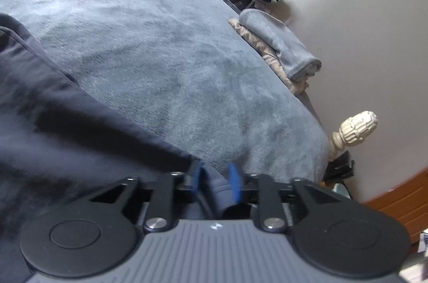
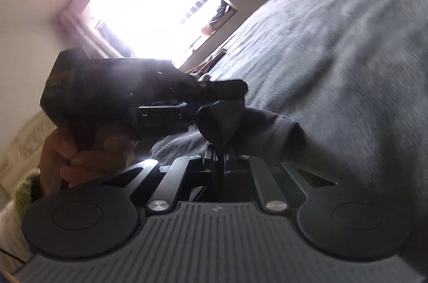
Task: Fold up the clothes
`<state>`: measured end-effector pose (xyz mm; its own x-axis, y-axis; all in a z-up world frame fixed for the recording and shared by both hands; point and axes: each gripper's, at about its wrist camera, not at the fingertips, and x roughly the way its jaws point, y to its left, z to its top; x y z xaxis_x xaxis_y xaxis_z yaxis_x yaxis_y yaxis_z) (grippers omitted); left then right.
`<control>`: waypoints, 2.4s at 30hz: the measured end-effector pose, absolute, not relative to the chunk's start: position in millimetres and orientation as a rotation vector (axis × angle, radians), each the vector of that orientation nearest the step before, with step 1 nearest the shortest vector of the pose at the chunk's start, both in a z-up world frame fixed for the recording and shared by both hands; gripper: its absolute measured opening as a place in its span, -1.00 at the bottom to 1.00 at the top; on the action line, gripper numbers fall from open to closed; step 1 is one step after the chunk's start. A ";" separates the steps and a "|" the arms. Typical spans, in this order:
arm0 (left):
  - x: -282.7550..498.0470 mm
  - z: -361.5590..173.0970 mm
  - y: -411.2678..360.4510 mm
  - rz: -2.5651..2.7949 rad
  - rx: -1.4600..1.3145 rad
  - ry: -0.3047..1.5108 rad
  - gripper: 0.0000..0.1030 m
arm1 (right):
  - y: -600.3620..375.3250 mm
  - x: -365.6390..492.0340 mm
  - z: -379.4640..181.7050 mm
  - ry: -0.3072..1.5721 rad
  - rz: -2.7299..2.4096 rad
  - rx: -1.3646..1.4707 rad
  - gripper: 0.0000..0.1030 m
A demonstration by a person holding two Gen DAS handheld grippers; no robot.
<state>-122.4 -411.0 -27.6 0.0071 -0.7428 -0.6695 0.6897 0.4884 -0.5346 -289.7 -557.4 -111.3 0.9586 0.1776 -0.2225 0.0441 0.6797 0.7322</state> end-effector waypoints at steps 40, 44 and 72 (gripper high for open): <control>-267.4 -48.2 -114.7 -0.836 -0.184 0.871 -0.03 | -450.6 -353.0 -87.9 0.540 0.232 0.929 -0.20; -242.1 -63.6 -100.8 -0.803 -0.405 0.921 -0.04 | -447.9 -337.9 -92.1 0.559 0.234 1.000 -0.20; -136.8 -74.3 -106.4 -0.839 -0.897 0.881 -0.34 | -483.9 -250.8 -91.8 0.487 0.311 1.209 -0.10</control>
